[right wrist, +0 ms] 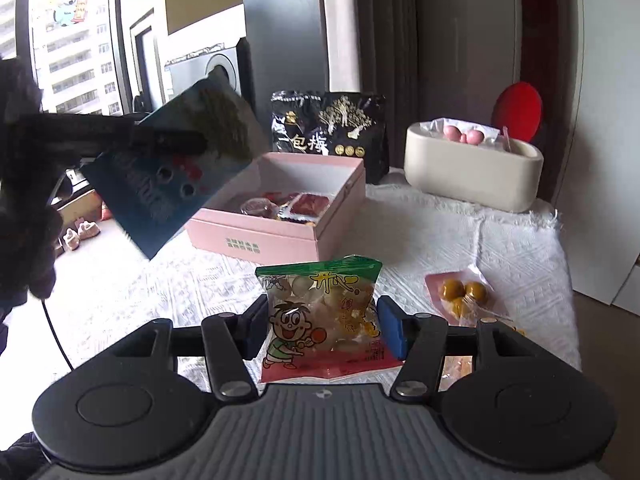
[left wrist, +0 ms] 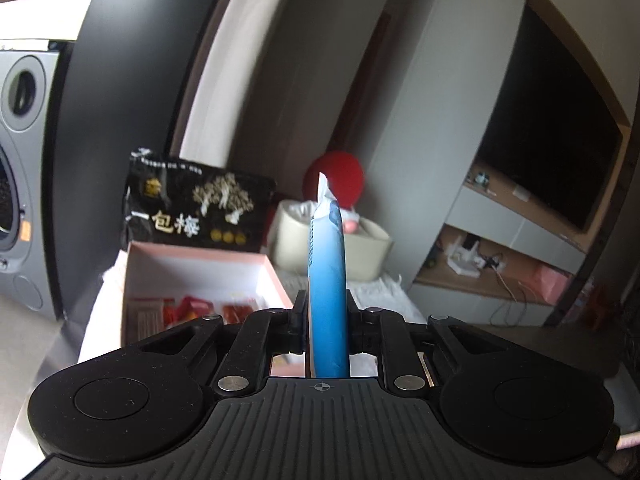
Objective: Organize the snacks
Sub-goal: 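Lower the blue seaweed bag into the pink box and open the left gripper, then carry the cartoon snack bag into the pink box and open the right gripper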
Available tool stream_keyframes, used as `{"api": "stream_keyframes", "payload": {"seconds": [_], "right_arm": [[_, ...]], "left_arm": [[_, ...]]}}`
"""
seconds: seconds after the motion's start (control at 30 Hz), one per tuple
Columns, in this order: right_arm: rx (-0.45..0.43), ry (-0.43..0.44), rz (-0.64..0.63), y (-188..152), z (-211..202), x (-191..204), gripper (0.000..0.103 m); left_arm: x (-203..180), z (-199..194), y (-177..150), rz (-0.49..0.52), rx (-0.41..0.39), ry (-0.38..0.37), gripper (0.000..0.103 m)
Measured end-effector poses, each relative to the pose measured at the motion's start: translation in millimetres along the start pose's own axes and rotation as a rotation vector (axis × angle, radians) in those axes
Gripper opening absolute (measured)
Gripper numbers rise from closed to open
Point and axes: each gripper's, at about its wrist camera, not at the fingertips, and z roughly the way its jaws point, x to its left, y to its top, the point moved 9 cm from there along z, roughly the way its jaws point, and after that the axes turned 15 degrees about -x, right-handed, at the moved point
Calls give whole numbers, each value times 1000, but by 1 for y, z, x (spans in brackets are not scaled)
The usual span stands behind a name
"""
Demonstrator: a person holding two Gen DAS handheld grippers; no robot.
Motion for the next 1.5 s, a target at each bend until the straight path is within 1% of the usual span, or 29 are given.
{"api": "stream_keyframes", "payload": {"seconds": [0.1,0.17,0.23,0.3,0.33,0.37,0.4,0.43,0.47,0.53,0.57,0.63,0.67,0.7,0.77,0.83,0.93,1.0,1.07,1.13,1.23,1.33,1.37,1.5], "right_arm": [[-7,9,1,2,1,3,57],[-4,7,8,0,2,2,57],[2,-4,14,-3,4,0,57],[11,-17,17,-6,4,-3,57],[16,-22,19,-8,5,-5,57],[20,-30,20,-8,5,-8,57],[22,-36,19,-8,5,-9,57],[24,-40,16,-8,5,-11,57],[26,-43,16,-7,5,-13,57],[32,-46,13,-5,8,-14,57],[35,-47,10,-2,11,-15,57],[34,-48,-6,7,20,-16,57],[28,-49,-14,14,24,-15,57],[17,-46,-24,24,30,-13,57],[-14,-30,-38,50,43,-7,57],[-31,-4,-38,79,63,0,57],[-5,41,-2,114,107,11,57],[29,45,15,126,140,18,57],[77,43,51,128,175,25,57],[122,45,106,122,209,31,57],[159,42,184,110,235,30,61],[163,38,188,102,239,27,66],[164,28,182,100,237,24,67],[155,-7,154,97,214,5,68]], "left_arm": [[20,31,21,-24,-19,46,19],[35,56,23,-61,-19,54,19],[50,81,10,-144,16,41,19],[67,103,-12,-226,64,49,19],[75,110,-24,-246,87,62,19],[83,116,-33,-241,104,84,20],[90,119,-39,-212,111,116,21],[95,120,-43,-181,109,147,23],[102,118,-44,-148,99,181,23],[114,109,-40,-136,68,223,23],[118,103,-37,-141,45,237,23],[125,86,-22,-131,-30,271,23],[127,78,-17,-116,-56,290,23],[128,70,-13,-103,-65,304,23],[125,59,-13,-102,-39,310,23],[115,47,-22,-120,13,289,23],[89,32,-48,-118,114,222,23],[76,27,-68,-77,167,215,23],[69,28,-83,-7,205,226,23],[68,32,-90,47,217,245,23],[68,35,-96,65,233,245,23],[67,35,-97,85,233,239,23],[66,35,-97,85,233,235,23],[57,35,-93,83,217,208,23]]}}
